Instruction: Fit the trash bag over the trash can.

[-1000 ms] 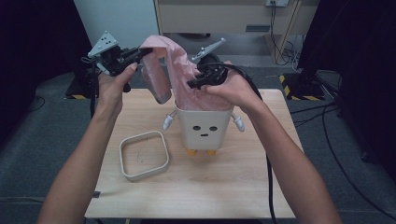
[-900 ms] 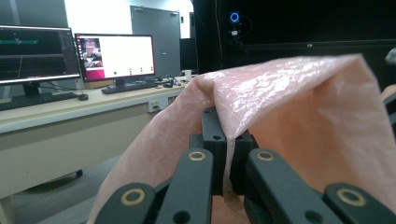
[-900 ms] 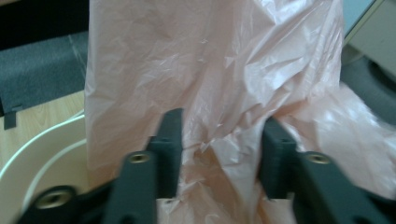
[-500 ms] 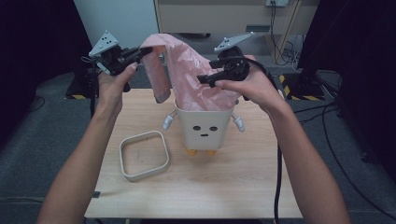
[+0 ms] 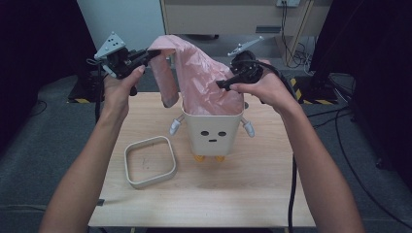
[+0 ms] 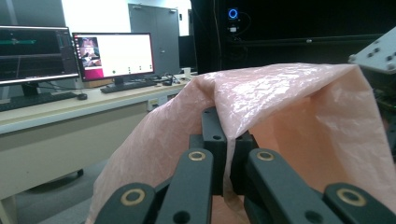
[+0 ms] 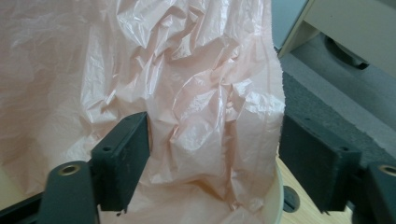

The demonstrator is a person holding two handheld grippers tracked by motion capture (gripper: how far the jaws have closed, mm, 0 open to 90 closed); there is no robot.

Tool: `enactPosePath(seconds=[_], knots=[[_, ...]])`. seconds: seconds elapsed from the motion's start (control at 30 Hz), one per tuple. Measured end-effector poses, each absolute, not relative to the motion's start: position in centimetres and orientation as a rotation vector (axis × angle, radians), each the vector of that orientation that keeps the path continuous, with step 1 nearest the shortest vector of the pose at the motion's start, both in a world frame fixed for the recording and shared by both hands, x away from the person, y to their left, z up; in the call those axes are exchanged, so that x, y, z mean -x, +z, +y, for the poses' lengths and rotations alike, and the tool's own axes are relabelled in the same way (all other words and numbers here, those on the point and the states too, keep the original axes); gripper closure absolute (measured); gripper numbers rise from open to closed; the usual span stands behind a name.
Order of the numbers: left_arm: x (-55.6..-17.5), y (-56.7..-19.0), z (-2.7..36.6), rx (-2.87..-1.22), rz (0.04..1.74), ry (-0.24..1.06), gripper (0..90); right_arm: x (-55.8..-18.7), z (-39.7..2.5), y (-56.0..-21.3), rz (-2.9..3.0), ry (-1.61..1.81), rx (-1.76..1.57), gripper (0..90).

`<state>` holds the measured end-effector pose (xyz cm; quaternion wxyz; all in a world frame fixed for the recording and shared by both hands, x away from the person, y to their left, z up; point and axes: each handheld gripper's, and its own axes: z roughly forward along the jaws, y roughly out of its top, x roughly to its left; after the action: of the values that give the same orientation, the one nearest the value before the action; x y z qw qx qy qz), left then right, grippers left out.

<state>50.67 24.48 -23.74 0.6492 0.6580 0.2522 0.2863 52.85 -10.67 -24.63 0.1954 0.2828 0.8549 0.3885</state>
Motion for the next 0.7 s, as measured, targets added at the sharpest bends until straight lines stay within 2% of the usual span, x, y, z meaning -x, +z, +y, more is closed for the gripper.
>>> enactPosePath(seconds=[0.1,0.17,0.2,0.23,0.27,0.3,0.53,0.6,0.63,0.7], knots=[[-50.7,-23.8,24.3,-1.501,0.568,0.647,89.2,-53.1,-10.7,-25.0,2.399,1.092,-0.798,26.2],[-50.7,-23.9,24.1,-1.510,0.565,0.644,89.2,-53.6,-10.7,-25.4,2.398,1.093,-0.798,31.7],[-50.7,-23.9,24.1,-1.510,0.565,0.644,89.3,-53.6,-10.7,-25.4,2.398,1.093,-0.798,31.7],[-50.7,-24.0,24.0,-1.510,0.563,0.641,89.2,-53.6,-10.7,-25.6,2.386,1.100,-0.779,38.3],[-50.7,-24.0,24.0,-1.510,0.563,0.641,89.2,-53.6,-10.7,-25.6,2.386,1.100,-0.779,38.3],[-50.7,-24.0,23.9,-1.508,0.562,0.639,89.2,-53.6,-10.8,-25.7,2.367,1.110,-0.765,44.5],[-50.8,-24.2,23.5,-1.511,0.563,0.636,89.2,-53.8,-11.9,-25.6,2.296,1.173,-0.792,71.9],[-50.8,-24.2,23.5,-1.510,0.564,0.635,89.2,-53.7,-12.1,-25.6,2.275,1.195,-0.798,74.6],[-50.9,-24.2,23.5,-1.511,0.565,0.636,89.2,-53.6,-12.4,-25.4,2.254,1.231,-0.808,81.3],[-50.9,-24.1,23.5,-1.510,0.566,0.634,89.2,-53.3,-12.6,-25.3,2.255,1.265,-0.806,85.0]])
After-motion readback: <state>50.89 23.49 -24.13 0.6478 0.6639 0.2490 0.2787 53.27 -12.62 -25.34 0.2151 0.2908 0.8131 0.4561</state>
